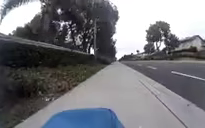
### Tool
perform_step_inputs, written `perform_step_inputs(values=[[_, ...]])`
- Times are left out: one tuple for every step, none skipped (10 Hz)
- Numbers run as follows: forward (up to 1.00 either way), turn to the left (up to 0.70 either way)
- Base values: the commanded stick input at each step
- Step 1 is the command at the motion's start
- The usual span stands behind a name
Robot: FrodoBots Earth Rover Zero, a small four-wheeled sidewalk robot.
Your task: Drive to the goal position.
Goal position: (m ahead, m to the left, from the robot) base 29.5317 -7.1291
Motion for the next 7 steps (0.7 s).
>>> perform_step_inputs(values=[[1.0,0.0],[1.0,0.0],[1.0,0.0],[1.0,0.0],[1.0,0.0],[1.0,0.0],[1.0,0.0]])
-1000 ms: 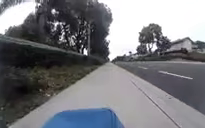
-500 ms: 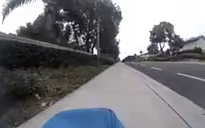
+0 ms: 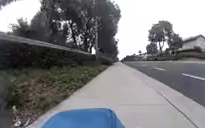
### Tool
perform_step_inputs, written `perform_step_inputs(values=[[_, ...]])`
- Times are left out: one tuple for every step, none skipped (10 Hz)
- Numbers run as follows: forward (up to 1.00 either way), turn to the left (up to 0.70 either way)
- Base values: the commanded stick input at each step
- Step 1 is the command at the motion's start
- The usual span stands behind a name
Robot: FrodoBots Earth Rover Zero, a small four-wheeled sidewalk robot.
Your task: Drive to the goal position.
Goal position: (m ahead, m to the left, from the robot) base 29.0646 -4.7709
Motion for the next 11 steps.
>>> perform_step_inputs(values=[[1.0,-0.23],[1.0,-0.27],[1.0,-0.27],[1.0,-0.02],[1.0,0.0],[1.0,0.0],[1.0,0.0],[1.0,0.0],[1.0,-0.15],[1.0,-0.27],[1.0,-0.27]])
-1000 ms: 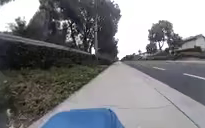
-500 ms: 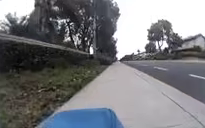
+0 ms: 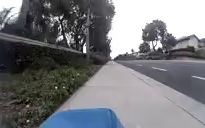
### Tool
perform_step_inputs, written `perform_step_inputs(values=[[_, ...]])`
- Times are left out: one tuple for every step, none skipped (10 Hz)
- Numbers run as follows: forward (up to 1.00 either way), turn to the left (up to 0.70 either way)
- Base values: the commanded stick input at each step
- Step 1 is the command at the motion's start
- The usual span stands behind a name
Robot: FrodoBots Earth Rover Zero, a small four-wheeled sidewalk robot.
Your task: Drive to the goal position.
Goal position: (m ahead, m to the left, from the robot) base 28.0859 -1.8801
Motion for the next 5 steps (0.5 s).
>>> perform_step_inputs(values=[[1.0,0.0],[1.0,0.0],[1.0,0.0],[1.0,0.0],[1.0,0.0]])
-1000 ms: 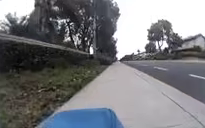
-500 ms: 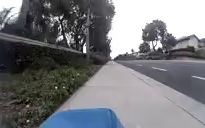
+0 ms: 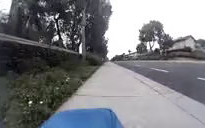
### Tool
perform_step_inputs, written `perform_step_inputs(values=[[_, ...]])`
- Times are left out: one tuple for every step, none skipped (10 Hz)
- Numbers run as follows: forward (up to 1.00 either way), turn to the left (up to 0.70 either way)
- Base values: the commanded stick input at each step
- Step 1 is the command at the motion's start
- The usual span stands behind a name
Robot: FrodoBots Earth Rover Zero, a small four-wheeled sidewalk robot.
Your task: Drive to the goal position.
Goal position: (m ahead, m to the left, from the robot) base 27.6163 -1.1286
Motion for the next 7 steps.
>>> perform_step_inputs(values=[[1.0,0.0],[1.0,0.0],[1.0,0.0],[1.0,0.0],[1.0,0.0],[1.0,0.0],[1.0,0.0]])
